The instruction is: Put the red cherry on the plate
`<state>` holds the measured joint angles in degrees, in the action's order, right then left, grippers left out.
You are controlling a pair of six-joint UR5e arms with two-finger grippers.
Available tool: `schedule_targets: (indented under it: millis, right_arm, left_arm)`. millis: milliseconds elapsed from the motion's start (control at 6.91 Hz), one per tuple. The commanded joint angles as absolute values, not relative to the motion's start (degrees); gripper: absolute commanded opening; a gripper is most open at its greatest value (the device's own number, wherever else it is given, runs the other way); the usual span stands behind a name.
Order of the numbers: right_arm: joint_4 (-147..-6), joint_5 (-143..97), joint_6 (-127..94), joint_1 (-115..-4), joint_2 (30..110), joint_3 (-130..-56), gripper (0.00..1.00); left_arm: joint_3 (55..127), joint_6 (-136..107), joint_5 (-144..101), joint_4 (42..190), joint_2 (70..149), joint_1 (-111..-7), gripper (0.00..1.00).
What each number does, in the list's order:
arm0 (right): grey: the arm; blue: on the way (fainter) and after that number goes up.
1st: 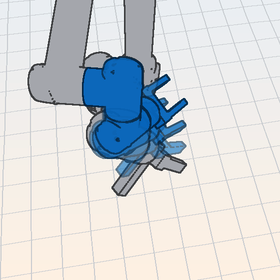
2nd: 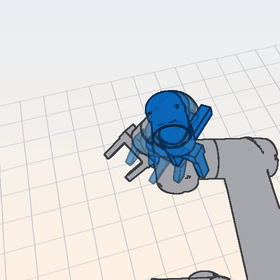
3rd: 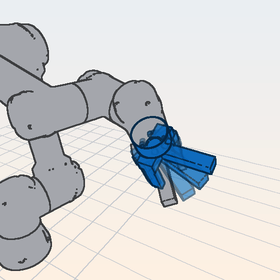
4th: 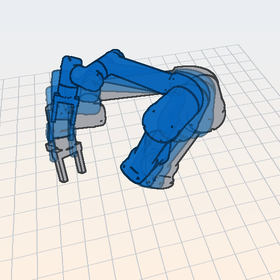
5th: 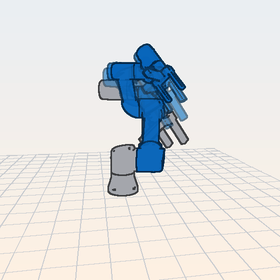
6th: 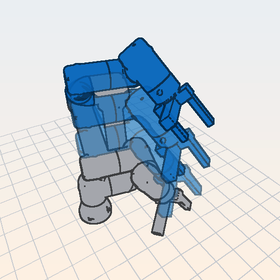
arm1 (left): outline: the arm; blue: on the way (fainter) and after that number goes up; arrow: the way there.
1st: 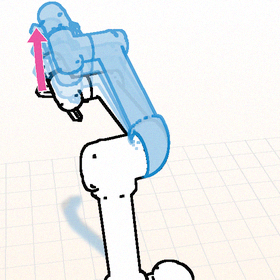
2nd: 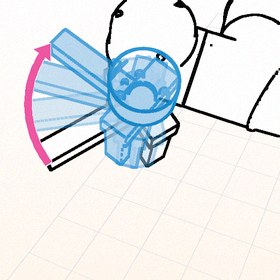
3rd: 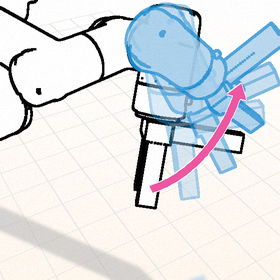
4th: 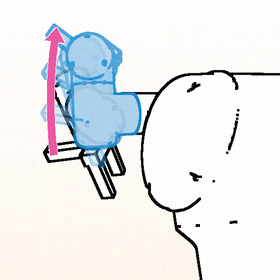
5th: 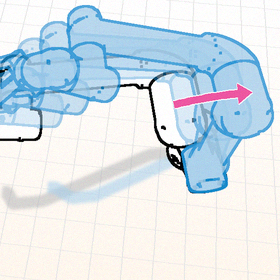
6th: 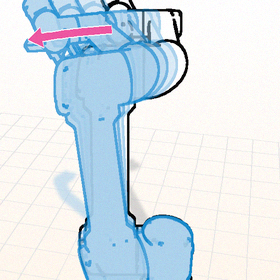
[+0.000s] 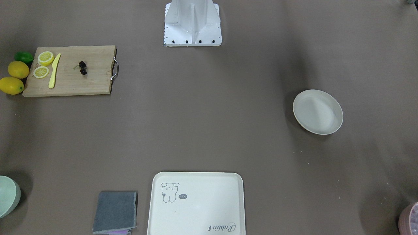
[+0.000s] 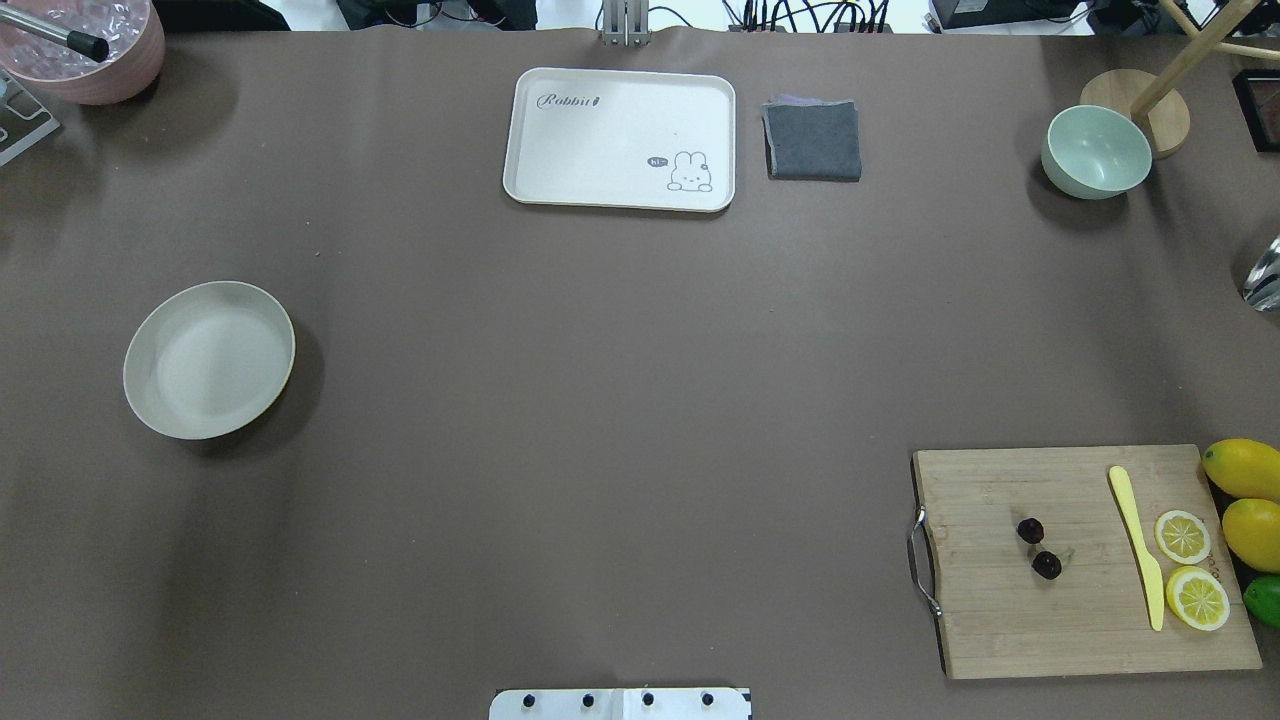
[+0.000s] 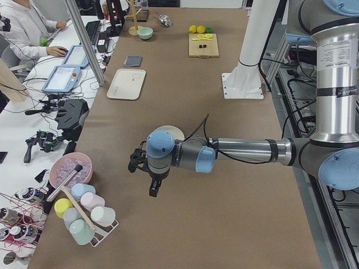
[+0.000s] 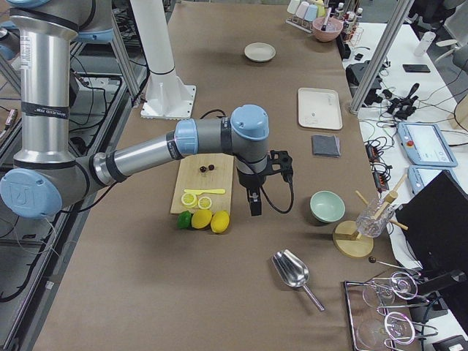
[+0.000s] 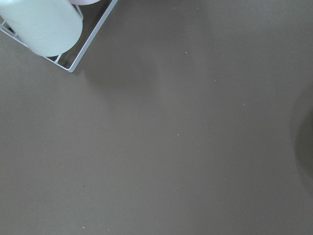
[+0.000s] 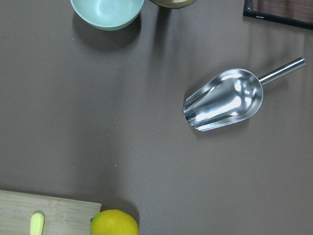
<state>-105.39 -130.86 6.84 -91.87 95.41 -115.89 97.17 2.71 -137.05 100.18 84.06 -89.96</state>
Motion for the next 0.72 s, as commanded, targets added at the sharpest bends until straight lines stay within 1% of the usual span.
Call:
schedule_targets:
  millis: [0,579]
  right_arm:
    - [-105.4,-131.0,6.9,-92.0,96.1,-116.3,1.0]
    - [-105.2,-131.0,6.9,-91.9,97.1,-116.8,1.0]
  left_arm:
    - [97.9,1.8,-137.0,100.5,83.8,-90.0,0.99]
    - [97.7,1.4,-136.4,100.5,83.9,-89.9,0.99]
